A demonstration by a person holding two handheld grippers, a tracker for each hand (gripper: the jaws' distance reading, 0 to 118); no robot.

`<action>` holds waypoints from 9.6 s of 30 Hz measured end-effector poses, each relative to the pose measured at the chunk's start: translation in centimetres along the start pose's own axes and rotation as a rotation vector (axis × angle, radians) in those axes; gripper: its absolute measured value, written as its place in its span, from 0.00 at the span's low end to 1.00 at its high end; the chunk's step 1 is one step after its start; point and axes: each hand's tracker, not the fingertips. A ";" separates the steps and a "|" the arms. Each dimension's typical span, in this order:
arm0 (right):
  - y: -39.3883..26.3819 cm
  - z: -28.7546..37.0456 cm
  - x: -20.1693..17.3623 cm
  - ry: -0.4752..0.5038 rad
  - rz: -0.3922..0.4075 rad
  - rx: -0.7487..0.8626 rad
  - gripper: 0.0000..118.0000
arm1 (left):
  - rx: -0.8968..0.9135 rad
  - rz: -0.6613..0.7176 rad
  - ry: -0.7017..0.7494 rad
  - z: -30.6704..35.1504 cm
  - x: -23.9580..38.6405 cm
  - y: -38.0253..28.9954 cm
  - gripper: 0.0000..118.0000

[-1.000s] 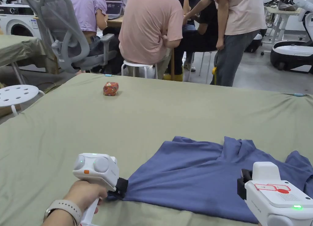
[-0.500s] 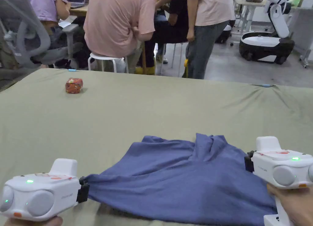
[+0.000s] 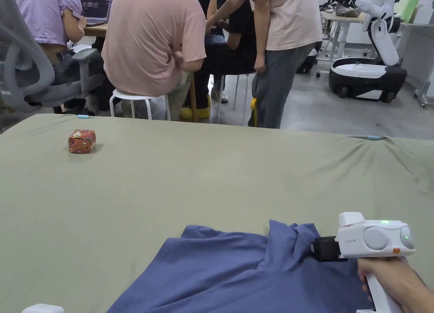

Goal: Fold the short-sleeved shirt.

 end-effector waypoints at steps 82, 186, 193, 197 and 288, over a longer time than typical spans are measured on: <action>-25.4 24.2 -8.9 -0.190 0.129 0.141 0.02 | 0.062 -0.238 0.178 1.4 0.8 -5.5 0.01; -24.5 26.4 -18.2 -0.108 0.003 0.562 0.01 | 0.367 -0.014 -0.005 4.6 7.9 -3.9 0.00; -24.4 26.1 -17.6 -0.098 -0.013 0.553 0.00 | 0.163 0.113 0.040 1.6 0.2 -4.4 0.00; -24.5 25.5 -16.6 -0.105 -0.014 0.528 0.00 | 0.119 0.098 0.031 -1.2 0.3 -2.5 0.32; -13.5 19.4 -11.1 -0.044 0.080 0.434 0.00 | 0.000 -0.090 0.213 -18.8 2.2 16.6 0.93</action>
